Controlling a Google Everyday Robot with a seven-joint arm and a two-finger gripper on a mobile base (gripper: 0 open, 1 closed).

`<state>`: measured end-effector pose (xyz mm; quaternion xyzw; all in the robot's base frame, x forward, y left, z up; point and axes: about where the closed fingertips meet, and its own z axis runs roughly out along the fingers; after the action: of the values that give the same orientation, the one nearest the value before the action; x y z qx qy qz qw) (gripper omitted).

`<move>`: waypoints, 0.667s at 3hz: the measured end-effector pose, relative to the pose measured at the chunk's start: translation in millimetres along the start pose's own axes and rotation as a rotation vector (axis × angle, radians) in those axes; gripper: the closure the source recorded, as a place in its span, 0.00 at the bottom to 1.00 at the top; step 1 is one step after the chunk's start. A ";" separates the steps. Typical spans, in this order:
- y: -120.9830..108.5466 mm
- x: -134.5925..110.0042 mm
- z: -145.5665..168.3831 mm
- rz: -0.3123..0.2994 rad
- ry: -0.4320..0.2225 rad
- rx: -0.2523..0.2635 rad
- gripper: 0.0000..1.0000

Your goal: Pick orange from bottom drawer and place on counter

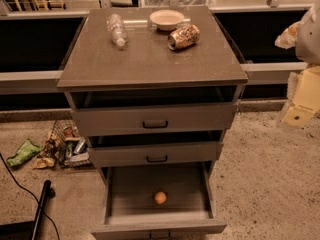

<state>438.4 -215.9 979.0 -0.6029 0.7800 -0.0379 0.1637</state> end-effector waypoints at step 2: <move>10.0 -6.5 23.8 -0.018 -0.065 -0.032 0.00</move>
Offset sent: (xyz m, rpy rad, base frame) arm -0.0023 0.0321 -0.0699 0.1747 0.0484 0.1140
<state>437.7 -203.7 955.3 -0.6134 0.7693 -0.0072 0.1788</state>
